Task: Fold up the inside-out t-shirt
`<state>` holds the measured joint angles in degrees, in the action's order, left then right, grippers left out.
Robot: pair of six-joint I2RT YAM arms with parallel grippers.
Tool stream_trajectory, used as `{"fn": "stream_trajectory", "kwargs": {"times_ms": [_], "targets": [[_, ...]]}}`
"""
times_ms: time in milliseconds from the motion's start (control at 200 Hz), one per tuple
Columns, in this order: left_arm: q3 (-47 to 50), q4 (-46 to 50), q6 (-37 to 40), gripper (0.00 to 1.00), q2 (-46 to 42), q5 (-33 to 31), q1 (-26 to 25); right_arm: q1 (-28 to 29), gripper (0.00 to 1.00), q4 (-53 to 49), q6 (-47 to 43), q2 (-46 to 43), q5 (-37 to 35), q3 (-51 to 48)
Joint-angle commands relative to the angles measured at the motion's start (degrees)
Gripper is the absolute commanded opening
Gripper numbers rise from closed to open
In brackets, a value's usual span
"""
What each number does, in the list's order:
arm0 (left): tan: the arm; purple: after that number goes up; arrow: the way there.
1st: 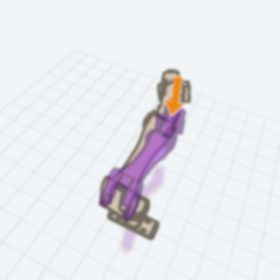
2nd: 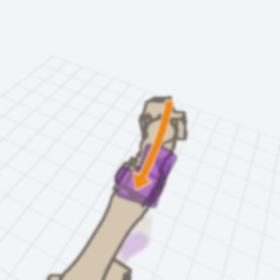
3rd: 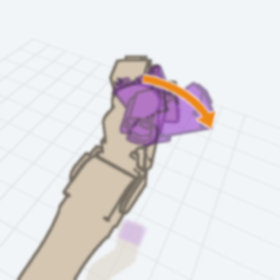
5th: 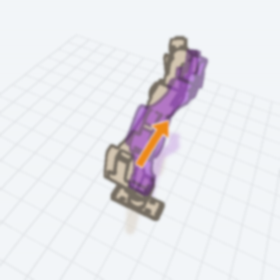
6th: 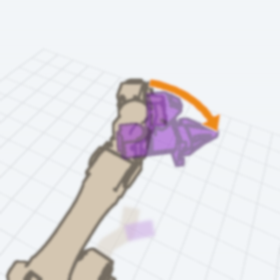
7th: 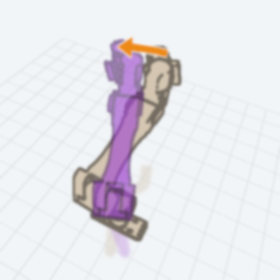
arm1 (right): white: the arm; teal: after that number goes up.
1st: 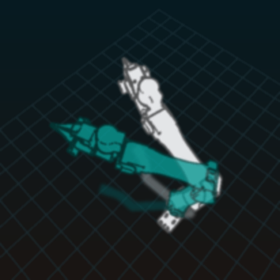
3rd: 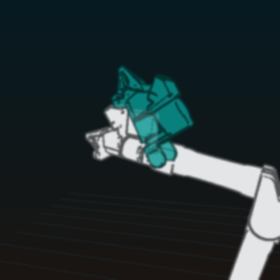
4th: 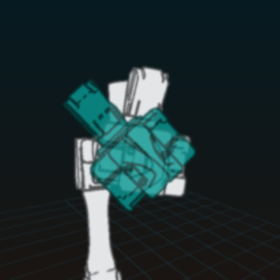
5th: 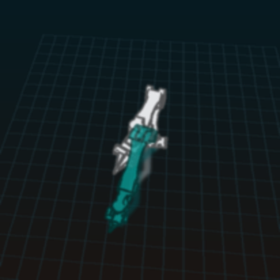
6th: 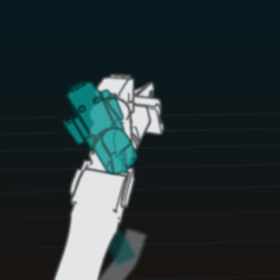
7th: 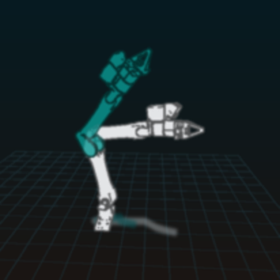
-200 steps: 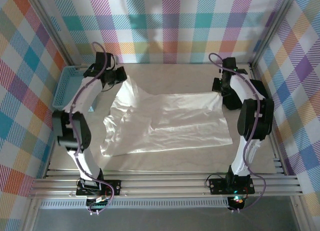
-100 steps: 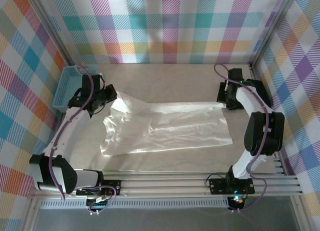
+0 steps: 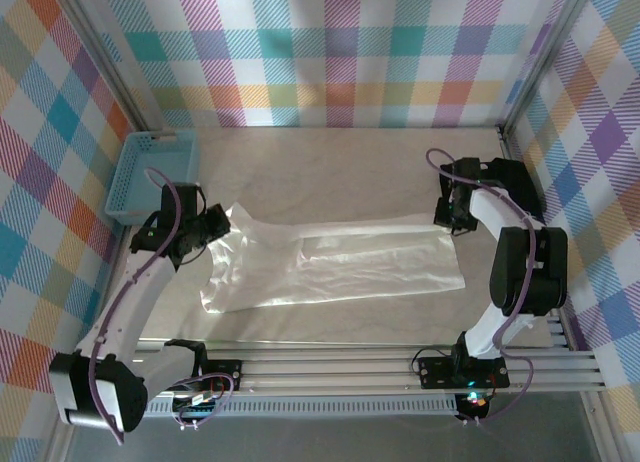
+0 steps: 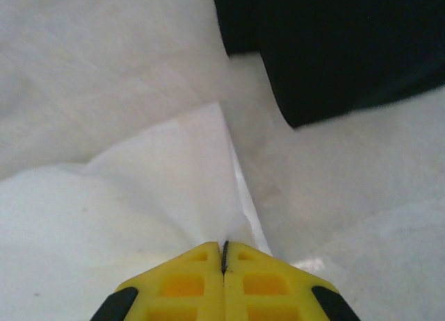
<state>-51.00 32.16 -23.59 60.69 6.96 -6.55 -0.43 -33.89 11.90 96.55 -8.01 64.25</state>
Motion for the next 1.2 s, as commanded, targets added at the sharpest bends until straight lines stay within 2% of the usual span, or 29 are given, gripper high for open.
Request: {"fn": "stream_trajectory", "kwargs": {"times_ms": [0,40,130,235,375,480,620,765,880,1080,1195], "targets": [[4.9,2.0,-3.3,0.0,-3.6,3.1,0.4,-0.5,0.08,1.9,3.0,-2.9,-4.2,-3.6],[6.8,1.9,-3.9,0.0,-4.7,4.0,0.4,-0.5,0.1,3.0,3.7,-3.8,-4.8,-4.6],[10.5,0.0,-6.4,0.0,-7.3,5.0,0.3,-0.4,0.23,5.7,5.3,-7.1,-4.2,-6.5],[13.7,-3.2,-8.4,0.0,-7.5,7.7,0.3,3.2,0.44,12.7,3.1,-13.0,1.7,-10.7],[13.3,-3.9,-8.0,0.0,-5.5,8.5,0.2,14.8,0.62,21.9,-5.3,-18.6,14.2,-15.3],[12.2,-3.6,-7.1,0.0,-4.8,8.6,0.2,30.6,0.67,29.0,-9.5,-17.1,16.8,-16.0],[10.8,-3.2,-6.4,0.0,-4.0,8.5,0.0,49.0,0.7,43.0,-11.9,-8.1,13.1,-14.5],[10.4,-2.8,-5.6,0.0,-4.1,8.1,0.0,57.8,0.69,52.1,-12.1,2.4,10.6,-10.3],[10.4,-2.6,-4.9,0.0,-4.2,7.7,0.0,61.4,0.68,53.3,-14.3,8.7,5.3,-7.0],[10.4,-3.2,-4.6,0.0,-3.8,8.3,0.0,62.2,0.65,53.7,-17.1,14.8,-1.2,-3.3],[10.6,-3.3,-4.5,0.0,-3.7,8.2,0.0,62.3,0.57,53.0,-19.1,17.2,-5.8,-1.9]]}}
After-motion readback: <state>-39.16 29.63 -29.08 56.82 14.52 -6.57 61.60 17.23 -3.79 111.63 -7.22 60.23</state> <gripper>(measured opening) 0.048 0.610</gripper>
